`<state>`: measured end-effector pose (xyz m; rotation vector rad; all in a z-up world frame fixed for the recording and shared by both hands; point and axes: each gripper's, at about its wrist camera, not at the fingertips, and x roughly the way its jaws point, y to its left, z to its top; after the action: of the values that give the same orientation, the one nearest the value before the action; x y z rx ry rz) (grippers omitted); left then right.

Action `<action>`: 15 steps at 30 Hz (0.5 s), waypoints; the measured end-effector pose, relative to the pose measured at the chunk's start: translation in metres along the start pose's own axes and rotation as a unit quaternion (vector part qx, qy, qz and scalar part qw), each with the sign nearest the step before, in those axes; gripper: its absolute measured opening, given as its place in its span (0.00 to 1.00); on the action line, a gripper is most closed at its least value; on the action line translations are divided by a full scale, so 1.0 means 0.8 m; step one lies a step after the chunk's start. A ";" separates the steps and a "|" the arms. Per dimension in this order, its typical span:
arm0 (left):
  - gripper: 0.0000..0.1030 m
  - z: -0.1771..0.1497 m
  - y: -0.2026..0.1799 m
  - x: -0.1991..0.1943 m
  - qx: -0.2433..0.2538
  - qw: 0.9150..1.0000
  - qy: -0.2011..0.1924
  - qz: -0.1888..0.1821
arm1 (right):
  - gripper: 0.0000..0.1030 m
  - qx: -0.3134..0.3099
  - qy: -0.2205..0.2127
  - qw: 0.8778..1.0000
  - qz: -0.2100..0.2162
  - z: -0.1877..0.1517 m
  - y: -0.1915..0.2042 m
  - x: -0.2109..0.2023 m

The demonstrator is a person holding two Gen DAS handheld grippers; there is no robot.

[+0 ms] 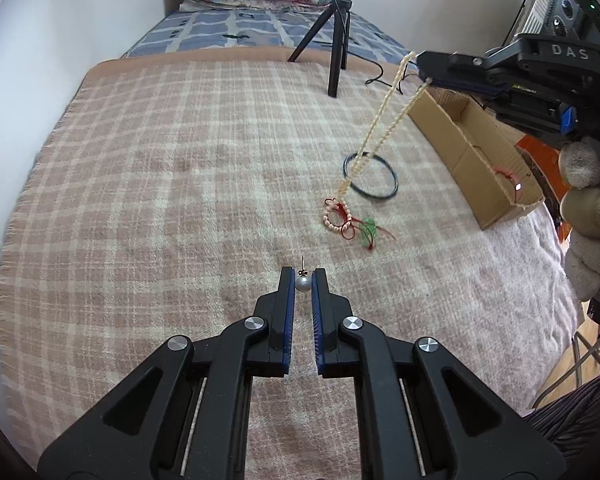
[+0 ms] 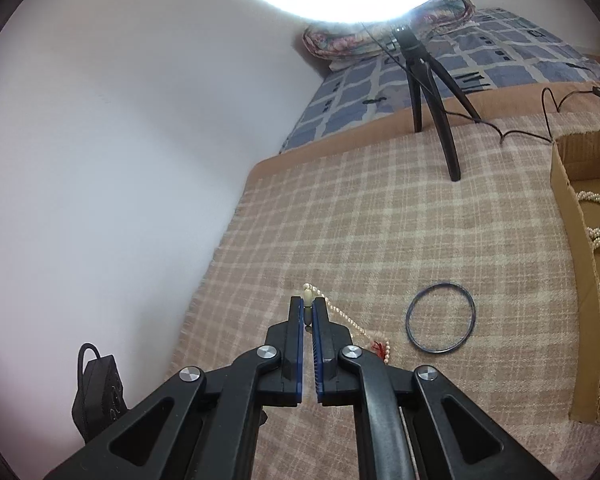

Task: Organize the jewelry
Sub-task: 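Lift and carry the earring with left gripper while right gripper carries the pearl strand to the box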

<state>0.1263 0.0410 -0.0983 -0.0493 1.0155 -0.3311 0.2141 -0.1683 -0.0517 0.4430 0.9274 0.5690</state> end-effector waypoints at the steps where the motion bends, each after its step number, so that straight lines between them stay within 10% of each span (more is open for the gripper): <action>1: 0.06 0.001 -0.001 0.000 0.000 1.000 -0.001 -0.001 | 0.01 -0.001 -0.008 1.000 0.004 0.004 0.003 -0.008; 15: 0.06 0.034 -0.047 -0.021 0.009 0.999 -0.031 -0.035 | 0.01 -0.007 -0.102 0.995 0.021 0.041 0.003 -0.107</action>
<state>0.1318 0.0074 -0.0628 -0.0775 0.9515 -0.4008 0.2006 -0.2239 0.0204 0.4992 0.7192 0.5569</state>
